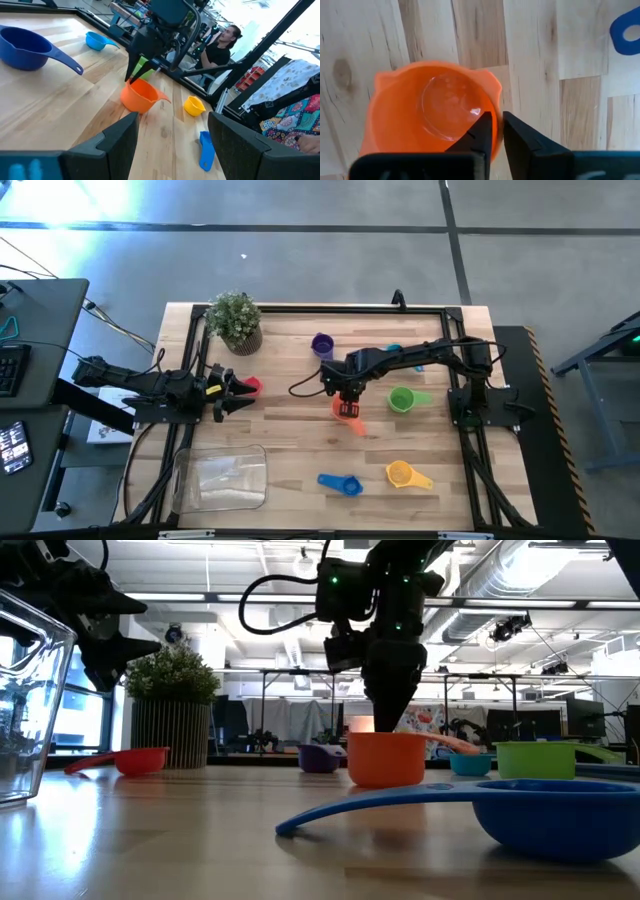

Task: Nest measuring cups in basket
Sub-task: Prepare the orange measuring cup, then stack the green measuring cup on top of the orange measuring cup

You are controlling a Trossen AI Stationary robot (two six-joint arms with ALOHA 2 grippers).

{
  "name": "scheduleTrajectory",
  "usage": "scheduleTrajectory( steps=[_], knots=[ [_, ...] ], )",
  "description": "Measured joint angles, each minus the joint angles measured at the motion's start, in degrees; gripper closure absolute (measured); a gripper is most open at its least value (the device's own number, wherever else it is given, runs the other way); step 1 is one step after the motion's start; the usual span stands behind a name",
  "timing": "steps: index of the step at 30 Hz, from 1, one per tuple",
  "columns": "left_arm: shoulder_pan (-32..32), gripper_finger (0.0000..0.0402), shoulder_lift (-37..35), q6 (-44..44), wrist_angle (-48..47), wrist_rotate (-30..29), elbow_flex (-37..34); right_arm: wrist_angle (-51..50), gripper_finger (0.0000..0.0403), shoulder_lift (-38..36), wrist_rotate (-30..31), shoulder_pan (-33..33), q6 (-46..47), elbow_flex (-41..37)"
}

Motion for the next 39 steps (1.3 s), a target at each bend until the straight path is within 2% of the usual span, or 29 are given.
scheduleTrajectory(
  steps=[7, 14, 26, 34, 39],
  knots=[
    [0.01, 0.0174, 0.01, 0.00, 0.00, 0.00, 0.00, 0.02, 0.0321, -0.09, 0.02, 0.00, 1.61, 0.00],
    [0.00, 0.0174, 0.01, -0.02, 0.02, 0.00, 0.00, -1.13, 0.0308, -1.12, 2.59, 0.00, 5.62, 1.90],
    [0.01, 0.0174, -0.01, 0.00, -0.02, 0.22, 0.00, -14.62, 0.0308, -1.29, 2.96, 0.00, 10.45, 15.75],
    [0.01, 0.0174, -0.01, 0.00, -0.03, 0.24, 0.00, -21.11, 0.0308, -1.27, 3.73, 0.02, 9.94, 24.55],
    [0.01, 0.0174, -0.01, 0.00, -0.02, 0.24, 0.00, -22.98, 0.0308, -3.29, 6.62, 0.87, 8.73, 26.63]
  ],
)
